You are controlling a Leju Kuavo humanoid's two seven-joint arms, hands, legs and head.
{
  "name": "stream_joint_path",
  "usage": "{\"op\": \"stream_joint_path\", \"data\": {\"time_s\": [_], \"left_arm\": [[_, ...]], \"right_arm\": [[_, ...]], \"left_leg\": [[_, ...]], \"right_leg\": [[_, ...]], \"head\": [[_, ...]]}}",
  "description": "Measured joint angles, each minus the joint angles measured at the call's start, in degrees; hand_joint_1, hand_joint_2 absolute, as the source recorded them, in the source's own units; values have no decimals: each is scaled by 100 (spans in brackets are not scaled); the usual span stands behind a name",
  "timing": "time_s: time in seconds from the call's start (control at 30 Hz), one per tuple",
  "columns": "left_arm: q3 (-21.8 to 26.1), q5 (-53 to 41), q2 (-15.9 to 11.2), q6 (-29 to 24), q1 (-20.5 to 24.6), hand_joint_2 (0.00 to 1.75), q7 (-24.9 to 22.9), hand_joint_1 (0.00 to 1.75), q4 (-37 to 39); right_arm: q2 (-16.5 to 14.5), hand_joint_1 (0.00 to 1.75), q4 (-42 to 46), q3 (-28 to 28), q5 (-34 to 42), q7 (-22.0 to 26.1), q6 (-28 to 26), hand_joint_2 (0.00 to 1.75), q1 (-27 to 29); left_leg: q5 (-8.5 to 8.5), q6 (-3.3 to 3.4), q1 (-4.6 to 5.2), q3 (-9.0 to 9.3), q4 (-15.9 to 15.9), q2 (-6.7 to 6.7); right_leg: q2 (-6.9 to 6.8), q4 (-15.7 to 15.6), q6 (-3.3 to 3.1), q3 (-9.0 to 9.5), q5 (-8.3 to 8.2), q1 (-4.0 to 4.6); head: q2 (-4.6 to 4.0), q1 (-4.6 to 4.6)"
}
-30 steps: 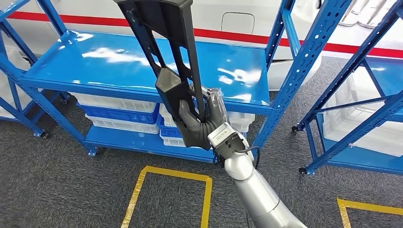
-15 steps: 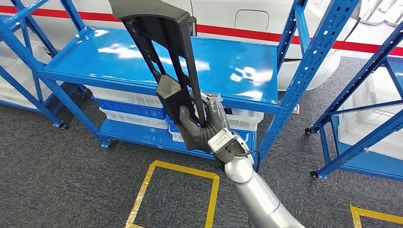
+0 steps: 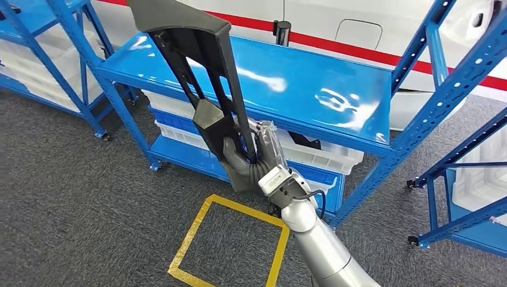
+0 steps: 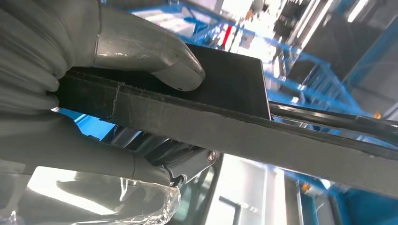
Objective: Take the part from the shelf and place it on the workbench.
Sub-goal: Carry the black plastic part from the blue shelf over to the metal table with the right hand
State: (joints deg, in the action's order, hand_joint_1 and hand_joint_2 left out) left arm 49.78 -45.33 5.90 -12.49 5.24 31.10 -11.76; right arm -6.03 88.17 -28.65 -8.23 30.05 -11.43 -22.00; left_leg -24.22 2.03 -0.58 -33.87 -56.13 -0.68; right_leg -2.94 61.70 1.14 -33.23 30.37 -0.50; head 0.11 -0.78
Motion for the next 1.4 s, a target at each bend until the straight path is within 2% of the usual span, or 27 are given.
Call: {"op": "stream_joint_path", "data": {"time_s": [0.07,0.1,0.13,0.17,0.23,0.27,0.33,0.4,0.47,0.53,0.6,0.63,0.67,0.7,0.77,0.8,0.87,0.93,0.97,1.0,1.07,1.13,1.17,1.2,1.27,1.33,1.4], "left_arm": [[1,-21,-3,-1,15,175,1,0,-1],[1,-29,-4,-2,20,175,0,0,-1],[1,-30,-2,-5,21,175,-3,0,0],[1,-26,2,-10,22,175,-5,0,1],[1,3,14,-22,24,175,-8,0,1],[2,24,19,-30,27,175,-6,0,1],[11,62,27,-50,27,175,8,0,1],[24,77,27,-65,14,175,28,0,0],[29,72,27,-66,8,175,55,0,0],[29,48,34,-52,34,175,77,0,1],[27,4,44,-31,63,175,81,0,1],[26,-18,47,-22,67,175,81,0,1],[25,-37,48,-15,68,175,80,0,1],[25,-48,47,-11,68,175,79,0,1],[24,-58,49,-8,83,175,78,0,0],[24,-63,51,-7,97,175,78,0,-1],[22,-72,58,-7,119,175,66,0,-2],[21,-78,57,-35,120,175,16,0,-2],[21,-79,57,-57,124,175,-14,0,-2],[22,-78,53,-75,132,175,-37,0,-2],[23,-80,40,-90,154,175,-53,0,-2],[23,-87,31,-95,162,175,-55,0,-2],[23,-95,29,-98,160,175,-57,0,-2],[23,-109,31,-101,158,175,-59,0,-2],[22,-143,34,-100,163,175,-65,0,-2],[21,-166,35,-98,176,175,-79,0,-2],[22,-173,33,-98,174,175,-95,0,-2]], "right_arm": [[14,175,-8,-2,-25,3,15,175,0],[20,175,-14,-3,-42,1,24,175,1],[25,175,-20,-5,-58,-3,35,175,-3],[27,175,-25,-8,-71,-9,51,175,-15],[26,175,-29,-18,-82,-22,89,175,-66],[22,175,-32,-24,-85,-27,112,175,-102],[12,175,-46,-36,-93,-28,147,175,-151],[-8,175,-60,-54,-104,-27,169,175,-167],[-38,175,-63,-78,-120,-22,182,175,-186],[-55,175,-63,-89,-151,-19,183,175,-203],[-46,175,-63,-92,-194,-17,179,175,-188],[-40,175,-63,-95,-213,-17,175,175,-169],[-35,175,-63,-98,-232,-17,170,175,-147],[-34,175,-63,-102,-246,-17,165,175,-131],[-33,175,-57,-106,-264,-16,155,175,-119],[-30,175,-52,-107,-269,-15,149,175,-120],[-24,175,-44,-109,-286,-9,136,175,-119],[-20,175,-43,-117,-304,-3,126,175,-116],[-18,175,-42,-122,-309,0,122,175,-117],[-11,175,-42,-127,-310,4,118,175,-118],[20,175,-49,-133,-310,12,108,175,-117],[63,175,-72,-138,-310,10,86,175,-112],[80,175,-87,-140,-314,2,63,175,-112],[92,175,-102,-143,-327,-10,30,175,-114],[108,175,-131,-146,-394,-52,-70,175,-122],[121,175,-162,-146,-476,-93,-157,175,-127],[128,175,-197,-146,-512,-117,-197,175,-129]], "left_leg": [[25,41,9,-33,1,123],[33,49,14,-47,-1,193],[41,52,18,-55,-4,266],[48,49,21,-57,-8,341],[63,26,23,-61,-19,480],[66,7,33,-73,-37,545],[80,-45,43,-114,-64,643],[97,-109,26,-157,-70,709],[-11,-167,24,-245,-220,548],[-351,-225,14,-523,-816,254],[-662,-287,-31,-880,-1563,125],[-687,-314,-57,-961,-1732,102],[-605,-339,-84,-930,-1681,77],[-438,-356,-108,-779,-1406,30],[-113,-362,-115,-339,-617,-189],[-32,-340,-101,-184,-326,-278],[-21,-275,-46,-106,-126,-315],[11,-185,-22,-116,-96,-187],[35,-129,-19,-109,-70,-126],[57,-78,-25,-101,-45,-64],[83,-11,-29,-117,-28,78],[95,6,-18,-141,-30,232],[102,6,-15,-146,-33,310],[108,-1,-16,-147,-39,385],[115,-32,-9,-162,-70,536],[123,-87,5,-210,-103,649],[149,-155,-4,-256,-103,729]], "right_leg": [[220,859,-55,-397,352,-10],[258,1193,-52,-560,460,-8],[274,1315,-28,-621,474,-5],[288,1162,14,-544,381,-2],[401,357,86,-146,46,-12],[481,-50,90,50,-105,-17],[574,-450,54,232,-246,-21],[488,-475,-9,235,-278,-36],[389,-500,-93,245,-312,-76],[273,-514,-156,250,-323,-85],[145,-513,-174,245,-318,-74],[83,-512,-176,244,-314,-74],[28,-512,-176,245,-310,-76],[-21,-510,-171,251,-304,-81],[-98,-499,-129,268,-275,-59],[-136,-496,-95,275,-261,-36],[-229,-499,-26,288,-246,12],[-274,-488,41,293,-218,4],[-188,-381,56,248,-148,-9],[-58,-153,49,142,-28,-22],[207,655,-5,-254,313,-35],[277,1289,6,-591,502,-31],[288,1287,45,-603,458,-29],[303,1041,95,-491,325,-34],[456,178,175,-91,-31,-68],[582,-342,145,140,-224,-86],[532,-385,55,154,-260,-69]], "head": [[0,-13],[0,-17],[0,-17],[0,-17],[0,-24],[0,-24],[0,-23],[0,-23],[0,-8],[0,19],[0,30],[0,30],[0,31],[0,31],[0,35],[0,25],[0,1],[0,-16],[0,-17],[0,-21],[0,-29],[0,-32],[0,-32],[0,-31],[0,-40],[0,-50],[0,-51]]}}
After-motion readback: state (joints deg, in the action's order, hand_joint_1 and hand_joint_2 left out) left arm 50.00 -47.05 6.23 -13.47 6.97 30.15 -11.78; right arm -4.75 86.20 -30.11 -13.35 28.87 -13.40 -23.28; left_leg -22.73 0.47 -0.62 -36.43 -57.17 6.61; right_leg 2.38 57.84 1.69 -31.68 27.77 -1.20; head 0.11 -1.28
